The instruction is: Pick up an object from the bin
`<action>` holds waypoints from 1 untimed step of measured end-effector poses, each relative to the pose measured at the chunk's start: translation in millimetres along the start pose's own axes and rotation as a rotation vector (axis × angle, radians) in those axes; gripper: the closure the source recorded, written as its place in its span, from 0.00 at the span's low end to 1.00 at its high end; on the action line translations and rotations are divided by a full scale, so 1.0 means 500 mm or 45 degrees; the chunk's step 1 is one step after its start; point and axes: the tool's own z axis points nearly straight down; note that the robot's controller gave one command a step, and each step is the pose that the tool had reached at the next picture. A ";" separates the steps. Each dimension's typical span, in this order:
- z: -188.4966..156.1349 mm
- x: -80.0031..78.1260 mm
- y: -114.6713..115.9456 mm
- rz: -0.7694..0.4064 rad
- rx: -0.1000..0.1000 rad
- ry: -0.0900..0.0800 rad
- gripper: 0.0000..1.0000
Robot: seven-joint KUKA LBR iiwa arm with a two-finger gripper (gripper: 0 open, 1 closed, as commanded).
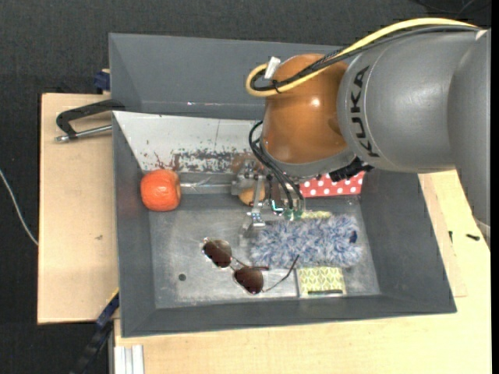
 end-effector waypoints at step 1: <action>0.007 0.003 -0.006 -0.009 -0.004 -0.025 0.00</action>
Offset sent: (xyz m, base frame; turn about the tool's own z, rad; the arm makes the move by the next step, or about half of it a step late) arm -0.0378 -0.0257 -0.0686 -0.0363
